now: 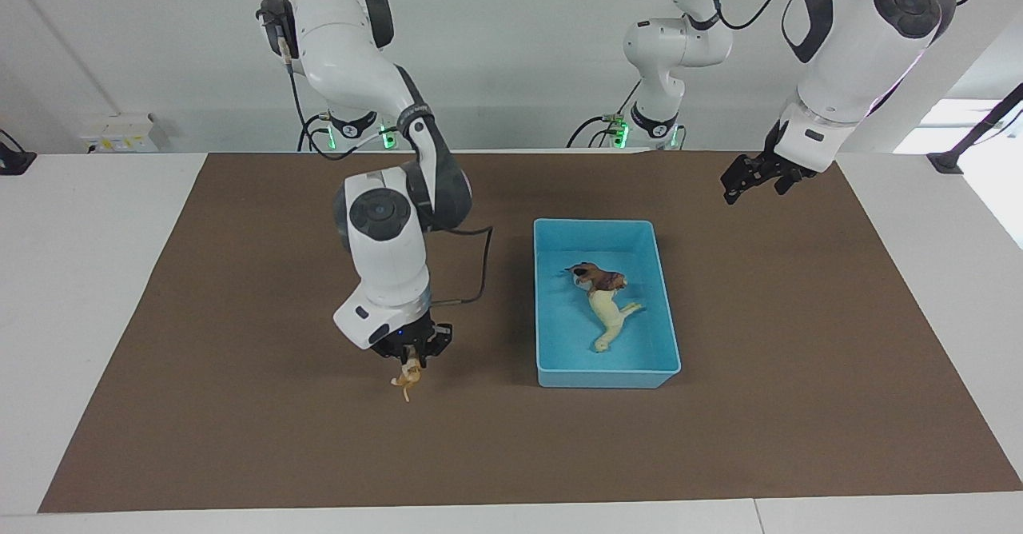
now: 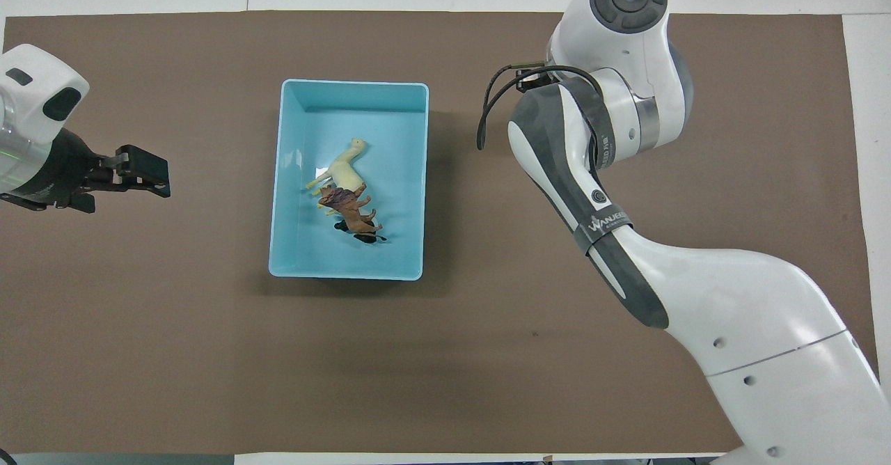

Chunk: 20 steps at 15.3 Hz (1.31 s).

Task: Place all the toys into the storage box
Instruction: 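Carry the tan tiger into the box and open the right gripper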

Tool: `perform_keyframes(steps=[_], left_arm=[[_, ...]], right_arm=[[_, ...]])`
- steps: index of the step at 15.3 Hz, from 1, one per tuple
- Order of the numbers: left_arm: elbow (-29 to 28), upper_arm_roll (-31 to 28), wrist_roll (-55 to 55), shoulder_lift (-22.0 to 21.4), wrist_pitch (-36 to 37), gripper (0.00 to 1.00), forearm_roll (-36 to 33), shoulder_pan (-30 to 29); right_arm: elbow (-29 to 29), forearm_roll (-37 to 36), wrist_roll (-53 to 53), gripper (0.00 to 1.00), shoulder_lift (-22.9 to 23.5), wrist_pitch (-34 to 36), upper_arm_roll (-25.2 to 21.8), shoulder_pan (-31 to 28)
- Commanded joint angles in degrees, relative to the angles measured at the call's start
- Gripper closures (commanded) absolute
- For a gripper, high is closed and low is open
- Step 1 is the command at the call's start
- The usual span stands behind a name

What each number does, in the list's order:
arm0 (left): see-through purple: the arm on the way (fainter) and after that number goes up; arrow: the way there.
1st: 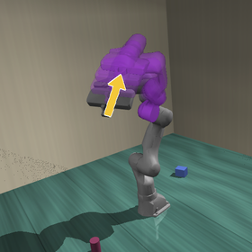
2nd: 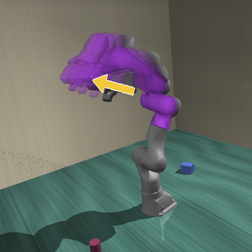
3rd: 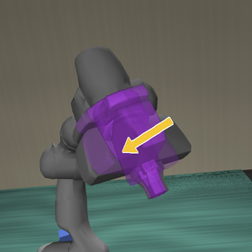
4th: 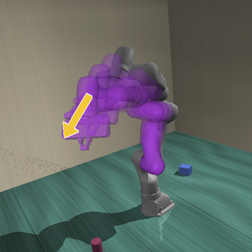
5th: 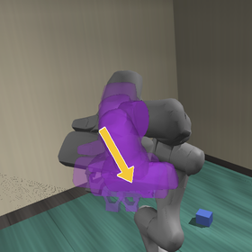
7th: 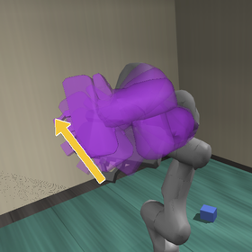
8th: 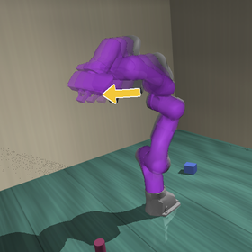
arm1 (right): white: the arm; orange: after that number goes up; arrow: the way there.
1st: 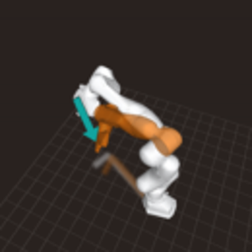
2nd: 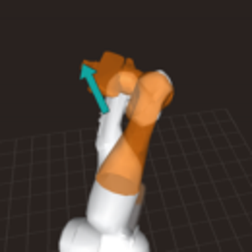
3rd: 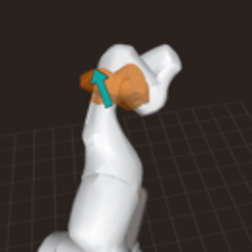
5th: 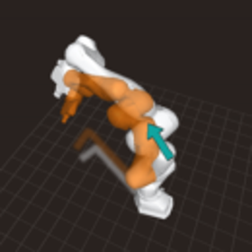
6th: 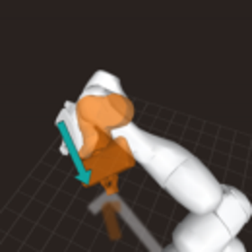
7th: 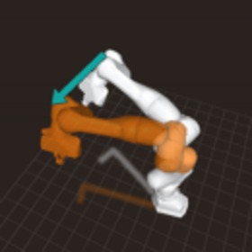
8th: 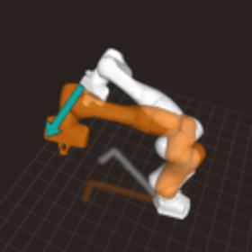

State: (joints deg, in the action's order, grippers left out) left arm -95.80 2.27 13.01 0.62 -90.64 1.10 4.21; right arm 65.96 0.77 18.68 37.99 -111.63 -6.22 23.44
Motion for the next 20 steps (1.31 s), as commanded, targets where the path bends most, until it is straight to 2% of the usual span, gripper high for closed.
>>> perform_keyframes(steps=[1, 4, 7, 8, 10, 13, 14, 15, 17, 20], left_arm=[[-0.4, -0.2, -3.4, -0.8, 1.9, 0.00, 0.2, -0.5], [1.1, -0.3, -4.3, -0.4, 2.6, 0.00, 0.6, -0.4], [2.6, -0.2, -5.2, 0.4, 3.2, 0.00, 0.0, -0.3], [2.6, -0.1, -6.4, 0.7, 2.8, 0.00, -0.3, -0.1], [2.0, -0.1, -7.4, 0.7, 2.8, 0.00, -0.3, 0.2], [1.0, 0.0, -8.0, 0.4, 2.1, 0.00, -0.2, 0.2], [1.1, 0.0, -8.4, 0.7, 0.9, 0.00, -0.2, 0.1], [1.1, 0.1, -8.4, 1.0, 0.5, 0.00, -0.2, -0.1], [1.1, -0.1, -8.5, 1.1, 0.7, 0.00, -0.3, 0.2], [1.1, -0.1, -8.4, 0.7, 1.3, 0.00, -0.2, -0.1]], right_arm=[[-5.6, 0.1, 6.3, 1.00, 0.5, 2.7, 0.1, 5.9], [-8.2, 1.5, 13.9, 1.00, 0.4, 0.5, 2.8, 10.7], [-7.7, 5.9, 15.9, 1.00, 0.1, -2.4, 5.8, 11.6], [-7.5, 6.9, 16.1, 1.00, 0.2, -2.6, 5.7, 14.0], [-4.8, 6.6, 17.7, 1.00, 0.2, -5.8, 5.6, 16.1], [4.1, 6.2, 20.7, 1.00, 0.3, -17.1, 5.6, 18.4], [4.5, 6.3, 21.0, 0.77, 0.2, -17.0, 5.5, 18.4], [4.6, 6.3, 22.5, 0.02, 0.2, -16.4, 5.4, 18.4], [4.1, 6.3, 25.4, 0.00, 0.2, -16.0, 5.3, 18.4], [1.7, 5.9, 26.5, 0.00, 0.3, -11.4, 4.8, 17.5]])
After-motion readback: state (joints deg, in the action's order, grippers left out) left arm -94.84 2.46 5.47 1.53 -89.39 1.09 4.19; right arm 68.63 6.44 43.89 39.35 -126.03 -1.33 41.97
